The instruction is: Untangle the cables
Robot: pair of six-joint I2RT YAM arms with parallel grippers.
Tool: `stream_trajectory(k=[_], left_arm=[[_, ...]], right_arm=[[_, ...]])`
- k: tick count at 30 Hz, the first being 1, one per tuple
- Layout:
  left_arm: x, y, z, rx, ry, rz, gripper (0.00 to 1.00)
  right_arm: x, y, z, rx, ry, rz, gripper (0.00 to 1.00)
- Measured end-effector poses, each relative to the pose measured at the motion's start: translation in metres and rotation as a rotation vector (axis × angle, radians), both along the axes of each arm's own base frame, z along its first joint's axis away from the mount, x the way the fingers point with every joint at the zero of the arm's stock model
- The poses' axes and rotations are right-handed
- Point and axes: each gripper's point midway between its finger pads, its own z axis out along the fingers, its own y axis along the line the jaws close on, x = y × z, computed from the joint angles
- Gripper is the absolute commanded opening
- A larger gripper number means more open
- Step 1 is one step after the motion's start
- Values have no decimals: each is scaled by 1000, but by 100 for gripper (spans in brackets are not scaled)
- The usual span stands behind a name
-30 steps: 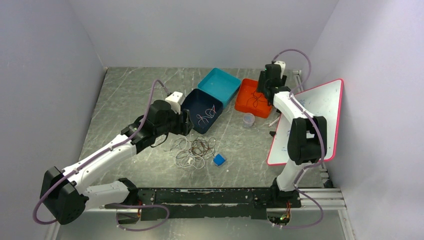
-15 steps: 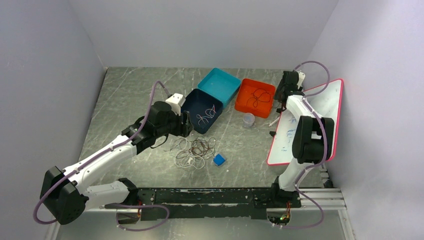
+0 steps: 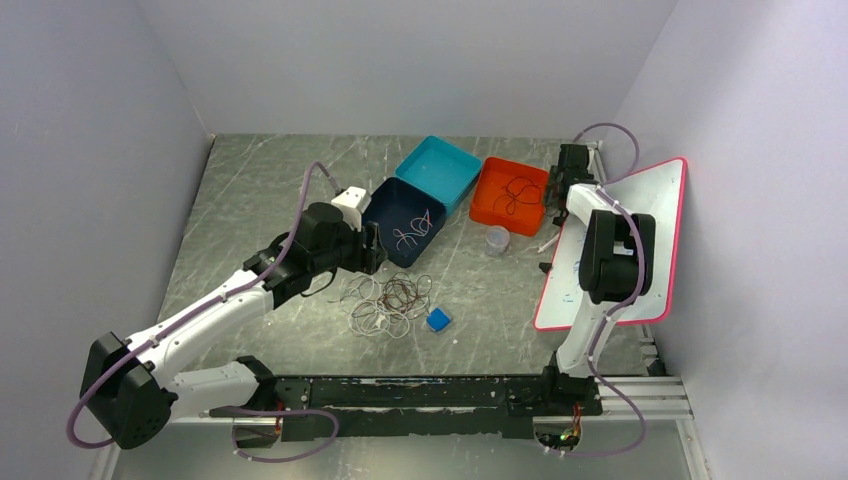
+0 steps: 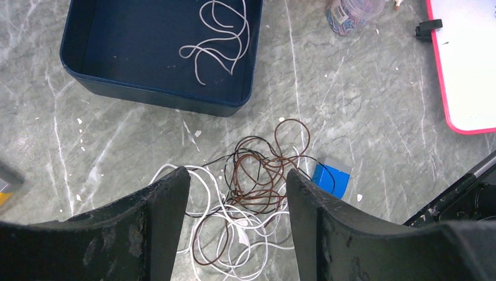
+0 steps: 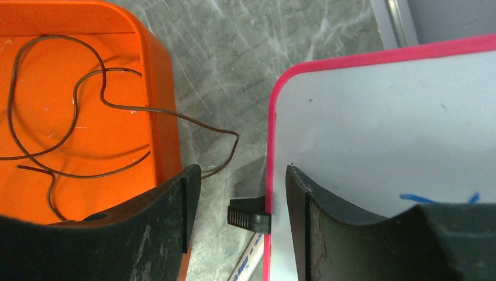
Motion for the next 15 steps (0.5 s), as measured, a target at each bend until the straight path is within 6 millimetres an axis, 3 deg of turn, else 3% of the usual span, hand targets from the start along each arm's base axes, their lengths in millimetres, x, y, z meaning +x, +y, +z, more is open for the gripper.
stream_trajectory(k=[8,15], left_arm=[[0,-2,-9,15,23,-6,65],[0,-3,-13,22,37,-11,65]], right_arm=[[11,1,-16,-25,13,84,56],[25,-1,-18,-51,-26,132,46]])
